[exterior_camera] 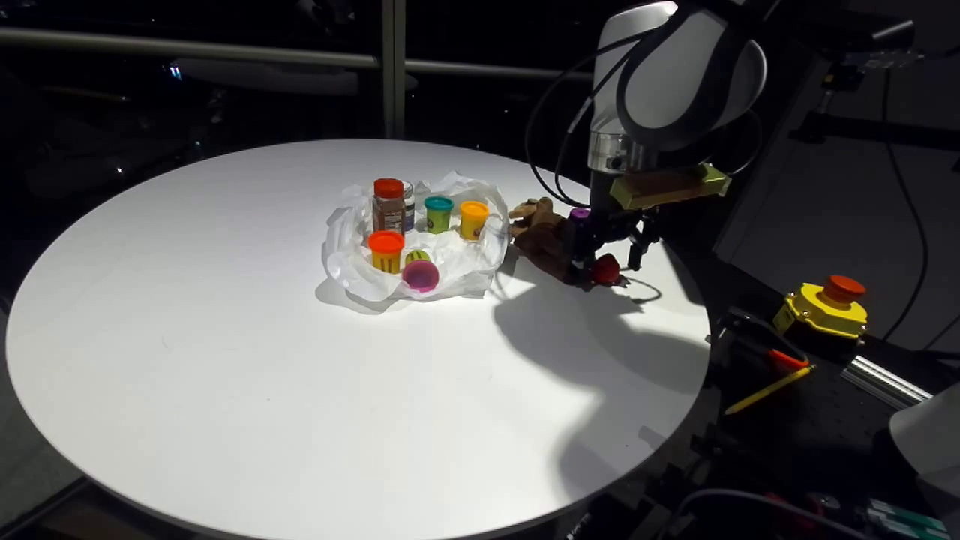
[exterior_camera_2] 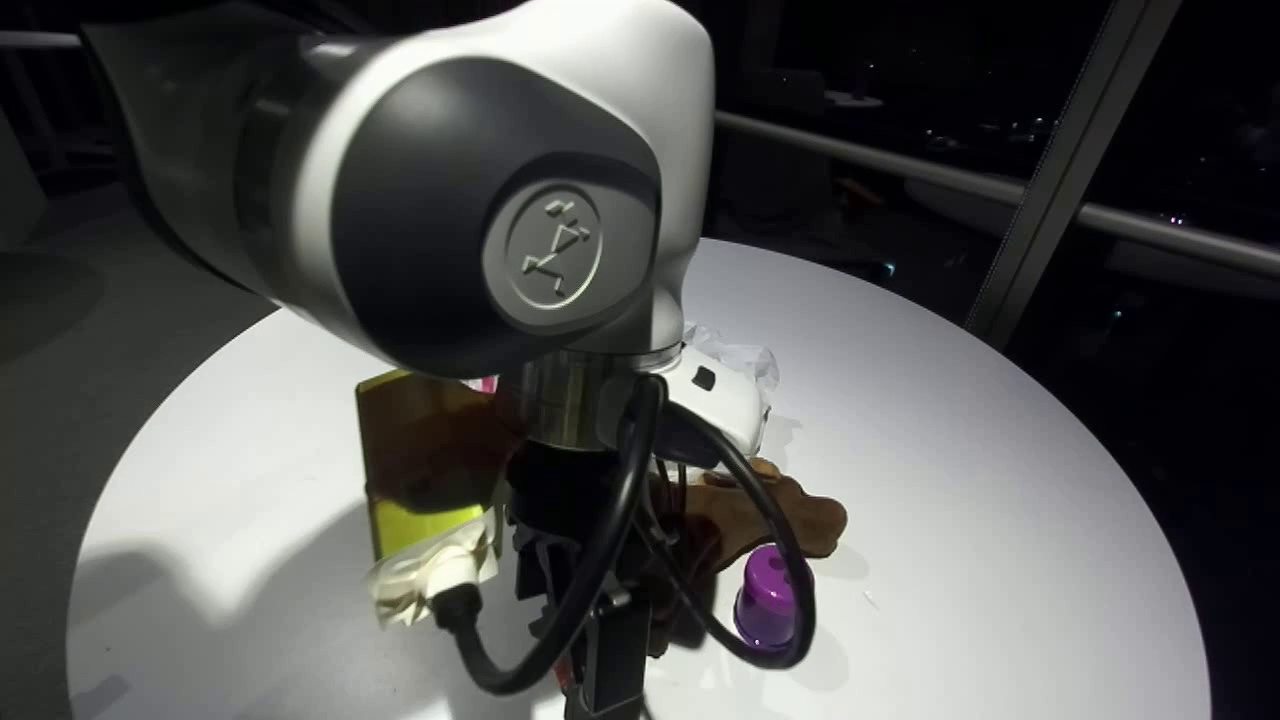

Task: Pick up all the objects surrounding the white plate and arrange them on the plate

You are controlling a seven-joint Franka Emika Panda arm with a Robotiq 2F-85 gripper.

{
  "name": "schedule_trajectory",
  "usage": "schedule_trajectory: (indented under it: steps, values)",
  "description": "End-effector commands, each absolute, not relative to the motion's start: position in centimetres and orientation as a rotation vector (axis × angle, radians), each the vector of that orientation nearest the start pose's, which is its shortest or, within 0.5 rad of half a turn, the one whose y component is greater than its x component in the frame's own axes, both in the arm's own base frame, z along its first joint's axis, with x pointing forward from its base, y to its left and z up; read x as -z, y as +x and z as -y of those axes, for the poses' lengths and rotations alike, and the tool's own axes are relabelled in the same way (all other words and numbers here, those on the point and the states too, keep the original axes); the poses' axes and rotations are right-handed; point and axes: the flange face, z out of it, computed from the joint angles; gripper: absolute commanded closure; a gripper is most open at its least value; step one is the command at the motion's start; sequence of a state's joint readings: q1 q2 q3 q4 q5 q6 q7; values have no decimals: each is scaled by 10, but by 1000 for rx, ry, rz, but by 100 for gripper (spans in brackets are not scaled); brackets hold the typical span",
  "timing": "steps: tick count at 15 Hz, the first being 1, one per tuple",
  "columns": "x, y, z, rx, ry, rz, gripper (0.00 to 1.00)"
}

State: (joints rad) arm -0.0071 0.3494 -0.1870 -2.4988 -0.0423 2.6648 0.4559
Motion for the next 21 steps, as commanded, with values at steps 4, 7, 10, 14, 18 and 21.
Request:
schedule_trajectory:
  steps: [4,7,10,14,18,21]
  values:
    - [-139,445,105,-223,-3063,-950,41]
    - [-143,438,111,-222,-3053,-983,65]
    - [-156,432,116,-206,-3043,-1021,75]
    - [-209,436,101,-132,-3002,-1025,75]
    - [-260,476,55,-64,-2999,-905,75]
    - [-265,515,8,-17,-2980,-811,75]
